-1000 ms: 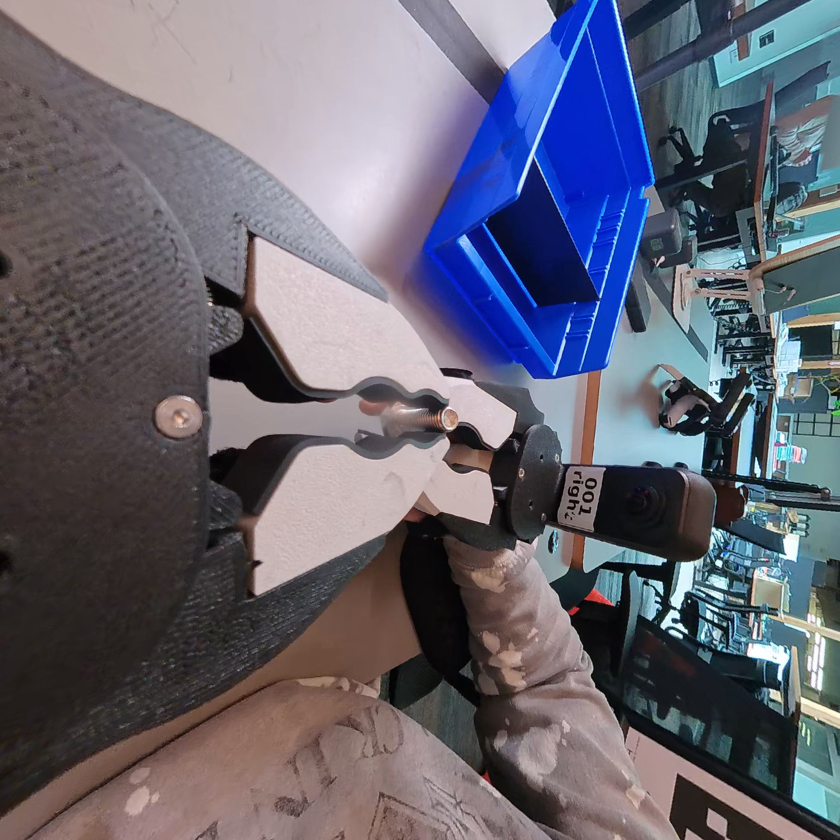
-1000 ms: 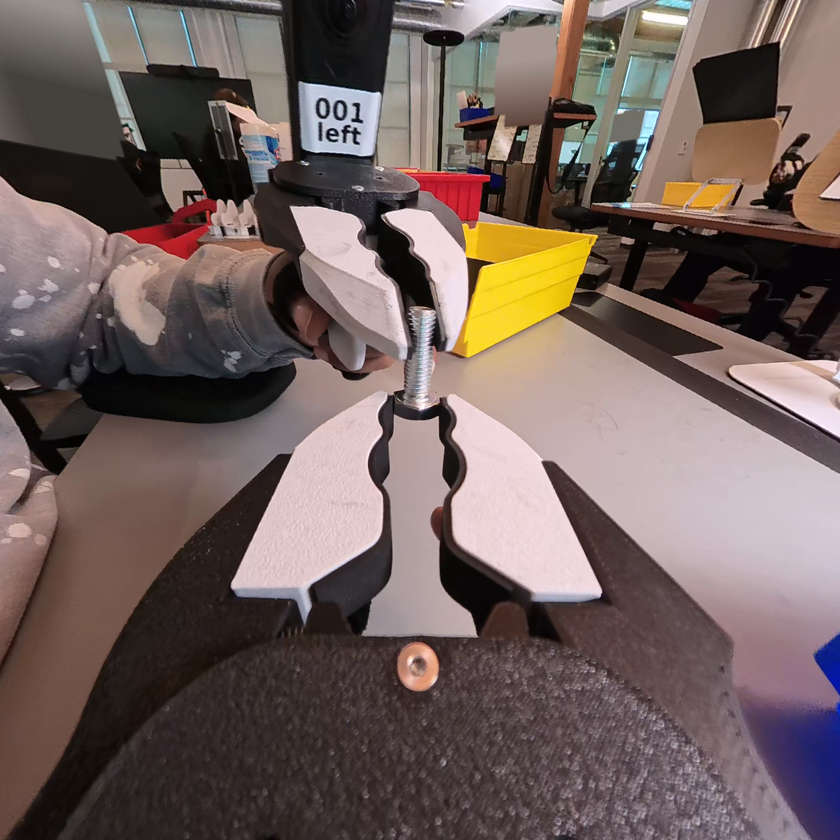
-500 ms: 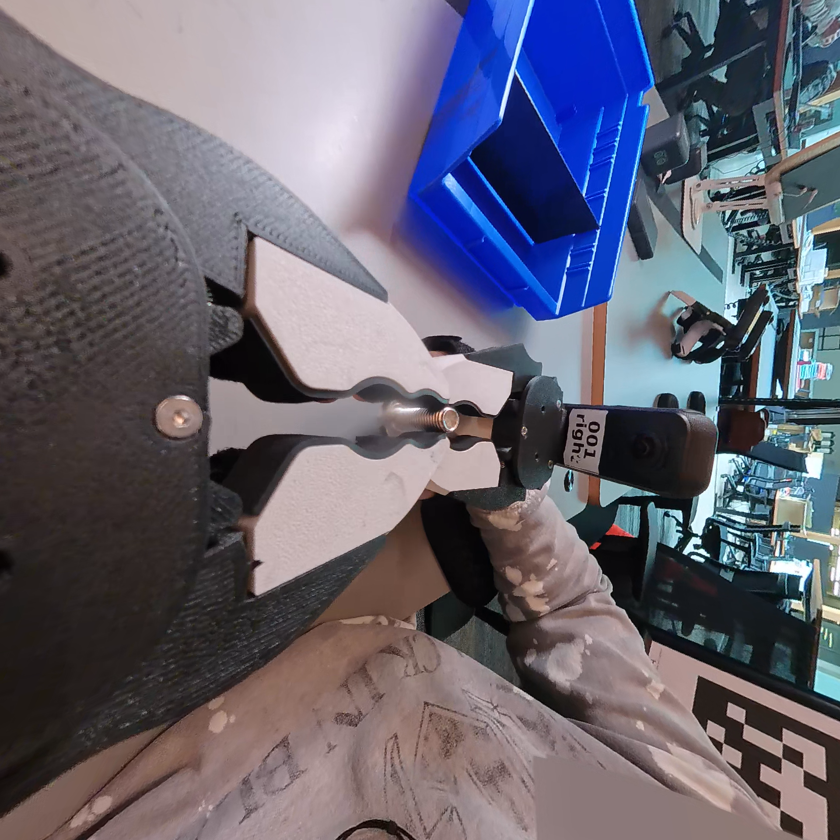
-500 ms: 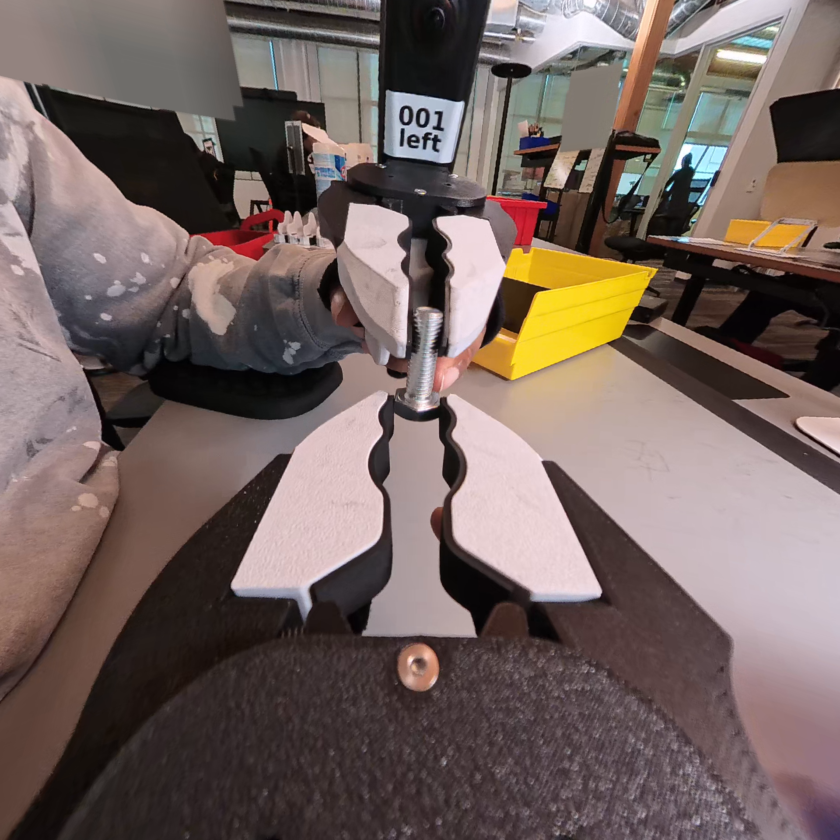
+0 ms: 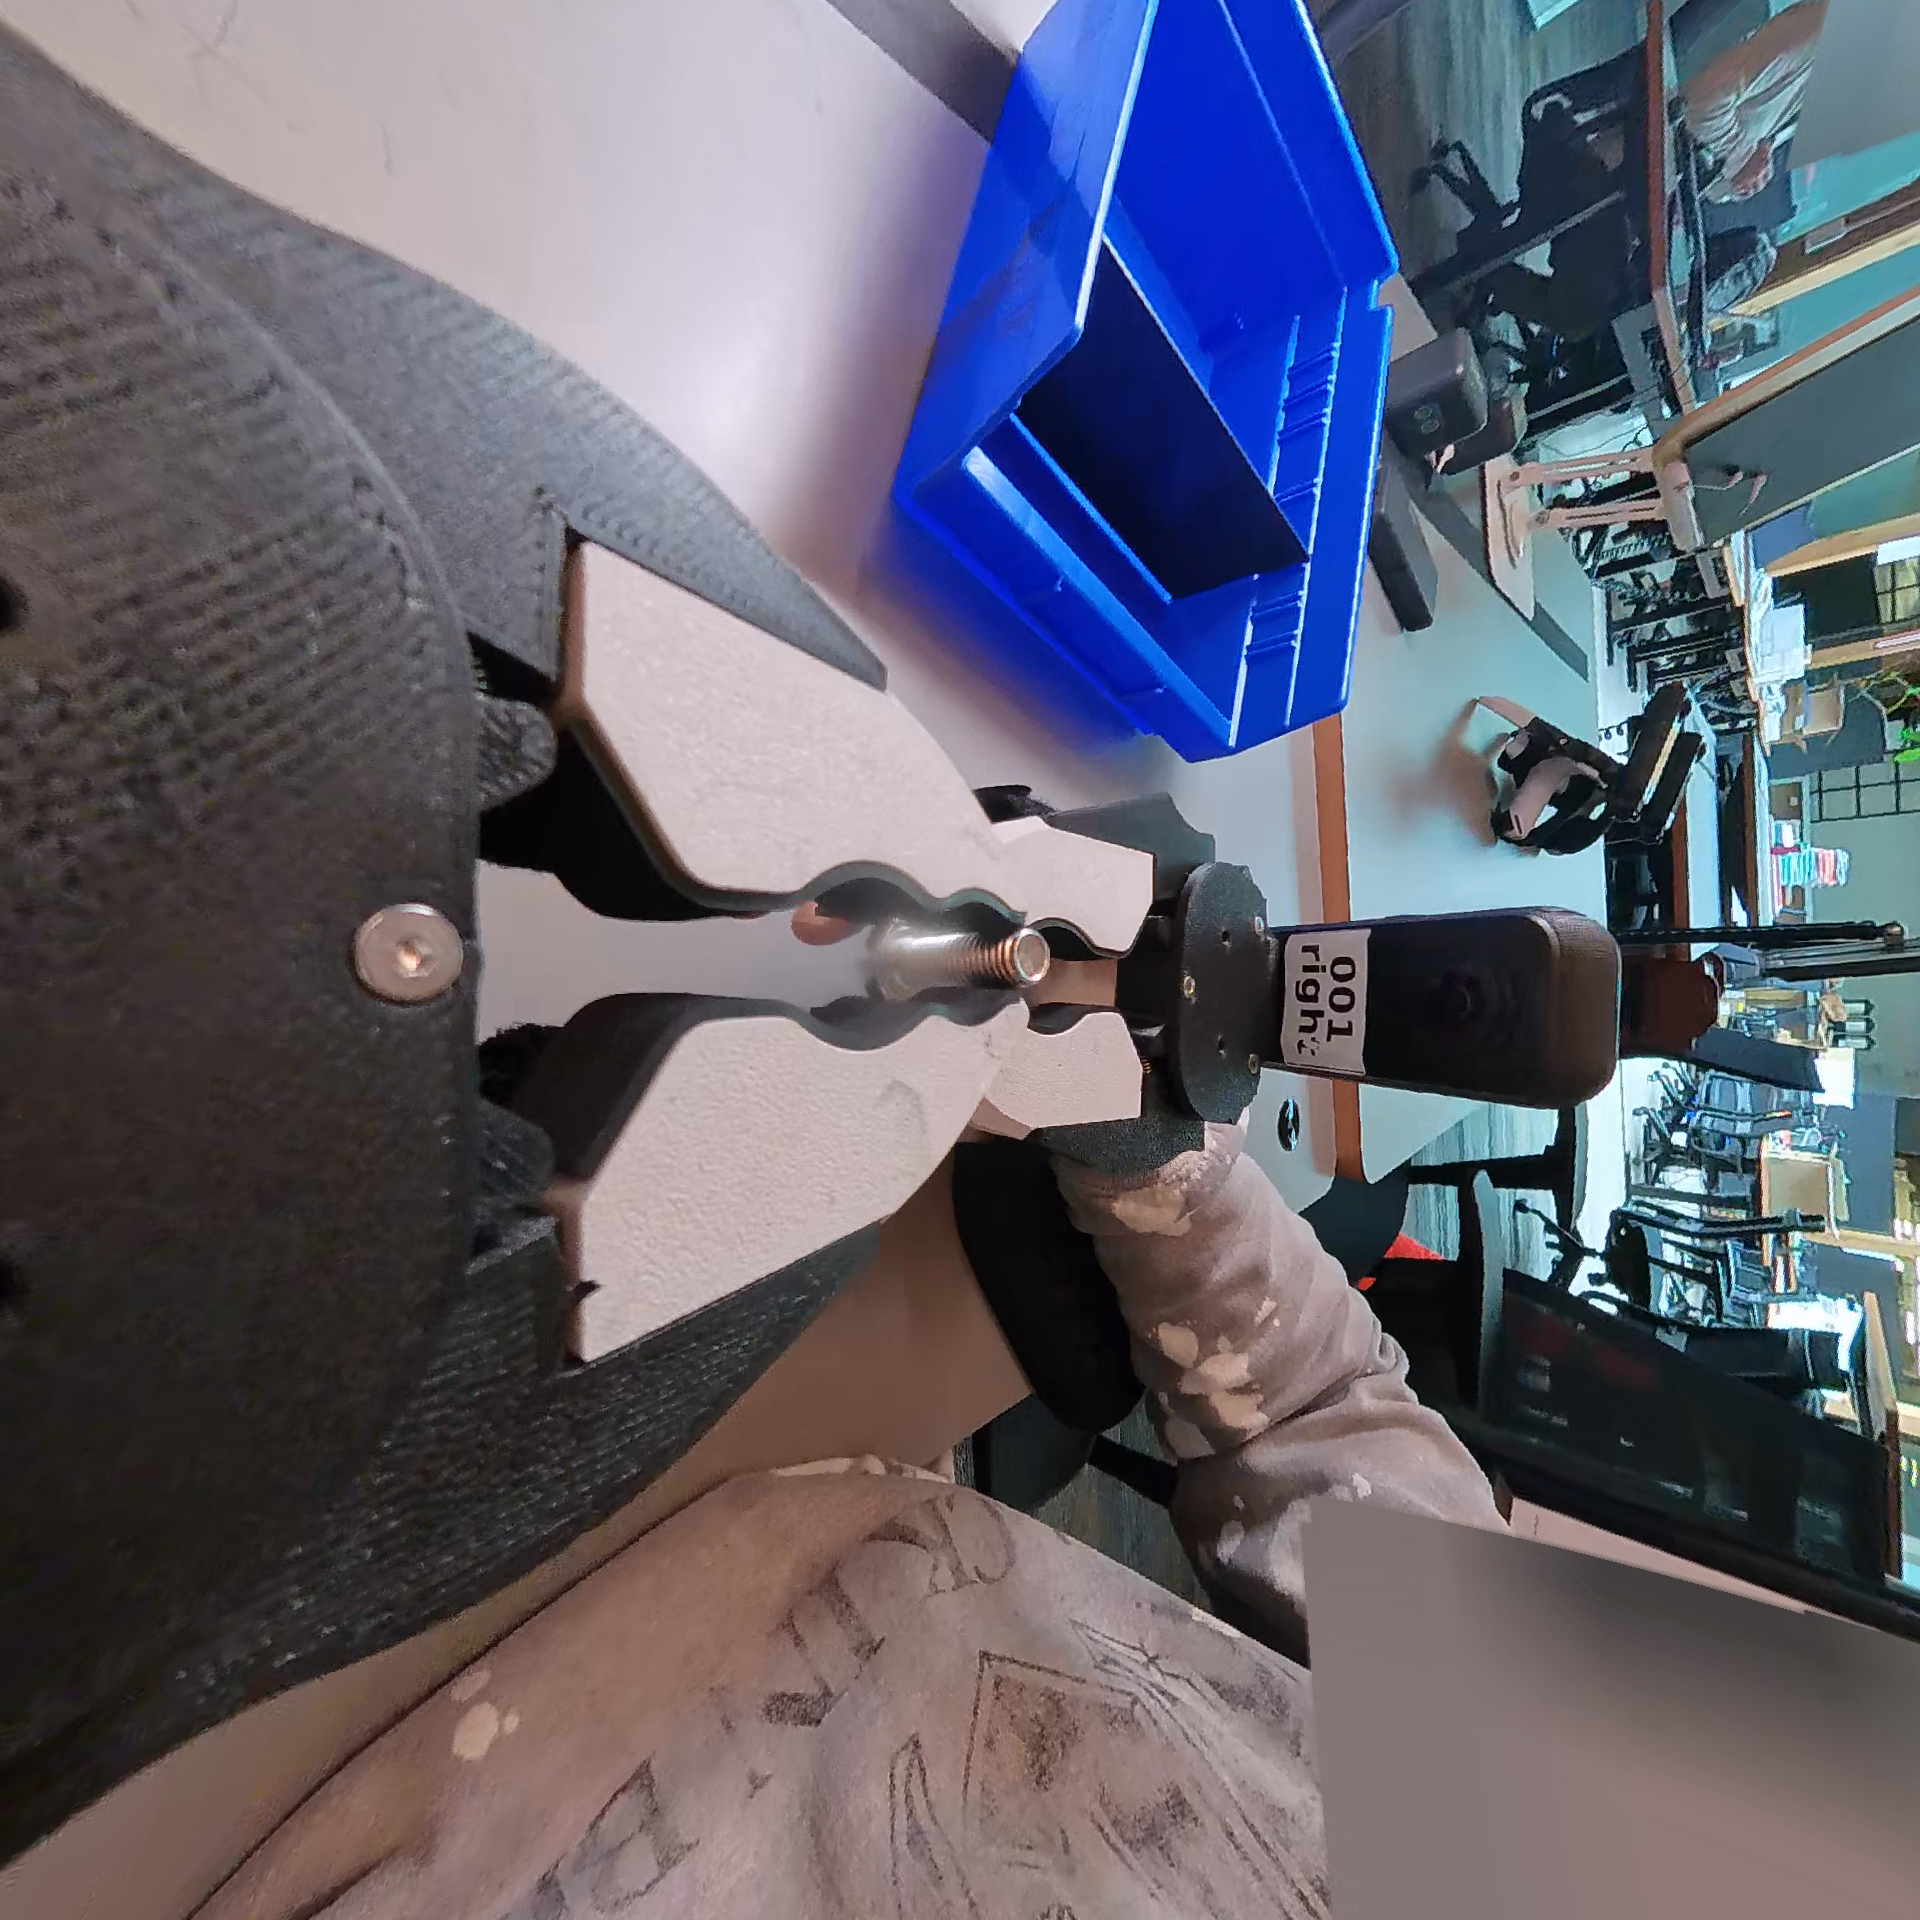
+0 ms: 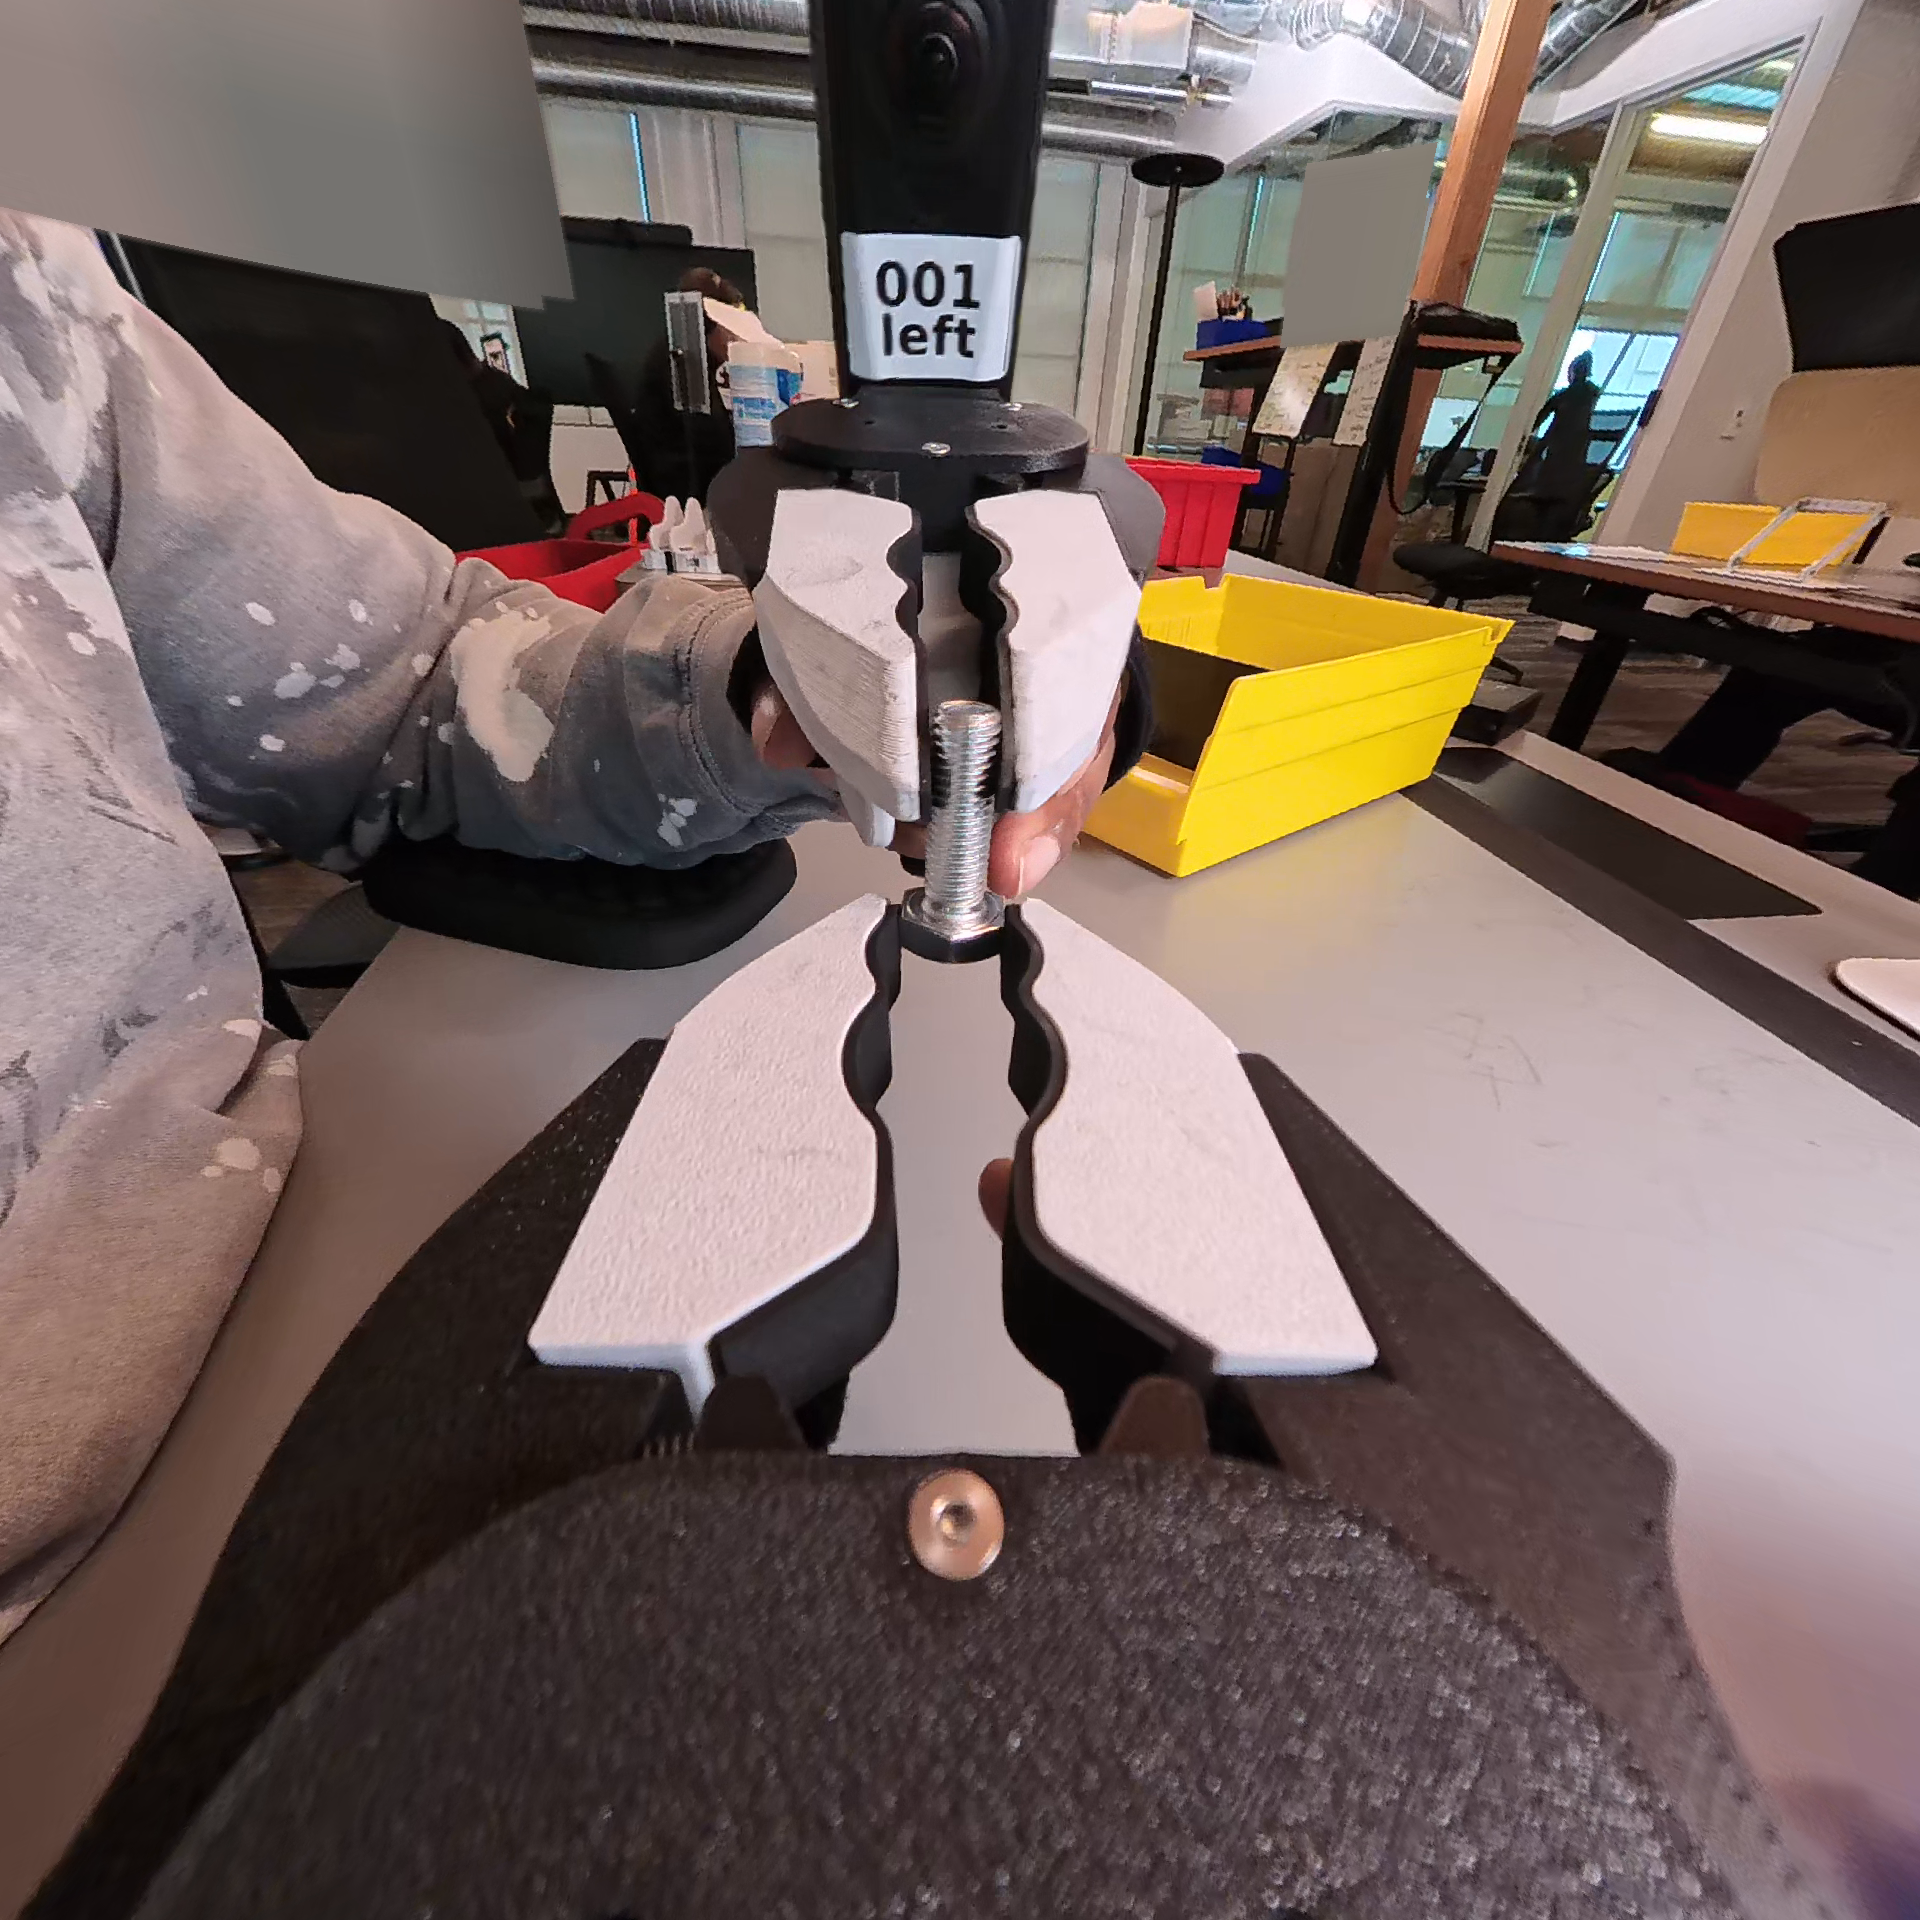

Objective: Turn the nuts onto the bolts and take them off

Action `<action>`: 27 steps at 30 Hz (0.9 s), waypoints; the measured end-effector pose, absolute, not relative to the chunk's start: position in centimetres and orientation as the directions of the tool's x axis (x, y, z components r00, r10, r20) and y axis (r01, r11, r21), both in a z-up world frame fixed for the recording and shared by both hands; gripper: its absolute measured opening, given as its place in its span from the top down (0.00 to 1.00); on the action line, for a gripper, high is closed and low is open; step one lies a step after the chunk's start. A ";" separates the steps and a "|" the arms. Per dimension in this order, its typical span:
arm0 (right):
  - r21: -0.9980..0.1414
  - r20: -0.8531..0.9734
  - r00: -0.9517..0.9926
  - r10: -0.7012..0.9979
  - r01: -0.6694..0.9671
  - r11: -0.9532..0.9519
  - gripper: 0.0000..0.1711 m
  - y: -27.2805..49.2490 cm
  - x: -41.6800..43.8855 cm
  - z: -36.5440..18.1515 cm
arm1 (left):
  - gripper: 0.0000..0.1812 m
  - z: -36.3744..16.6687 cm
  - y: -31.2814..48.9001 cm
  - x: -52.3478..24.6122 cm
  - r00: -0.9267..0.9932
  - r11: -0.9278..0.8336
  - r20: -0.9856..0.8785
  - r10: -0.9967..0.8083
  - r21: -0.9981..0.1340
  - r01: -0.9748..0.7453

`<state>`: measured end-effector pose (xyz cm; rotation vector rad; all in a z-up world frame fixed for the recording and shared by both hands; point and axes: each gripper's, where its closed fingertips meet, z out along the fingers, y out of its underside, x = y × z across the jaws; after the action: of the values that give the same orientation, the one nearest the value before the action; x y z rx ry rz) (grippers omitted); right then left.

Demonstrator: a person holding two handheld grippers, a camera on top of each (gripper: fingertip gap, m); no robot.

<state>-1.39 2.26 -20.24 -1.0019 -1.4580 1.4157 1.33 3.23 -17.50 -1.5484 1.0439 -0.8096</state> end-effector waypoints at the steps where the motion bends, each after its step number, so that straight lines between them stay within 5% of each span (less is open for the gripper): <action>1: -0.999 0.036 -0.317 0.948 -0.013 0.033 0.89 2.3 -1.4 -20.2 | 0.95 -17.5 3.3 1.3 0.395 -0.061 -0.028 -0.918 -0.975 -0.213; 18: -0.999 0.027 -0.270 0.962 -0.033 0.019 0.89 3.0 -1.4 -19.6 | 0.94 -16.8 3.8 1.4 0.431 -0.040 -0.032 -0.902 -0.987 -0.158; 21: -0.999 0.026 -0.270 0.962 -0.044 0.015 0.89 3.1 -1.3 -19.5 | 0.87 -15.1 3.6 0.5 0.423 -0.060 0.020 -0.906 -0.995 -0.081; 27: -0.997 0.004 -0.259 0.966 -0.078 -0.016 0.89 3.5 -0.9 -18.7 | 0.85 -11.3 5.2 -6.8 0.630 -0.046 -0.020 -0.777 -0.995 -0.090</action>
<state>-0.87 3.46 -18.70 -1.0186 -1.3346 1.4400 -6.77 5.22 -11.31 -1.5384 0.7507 -0.6511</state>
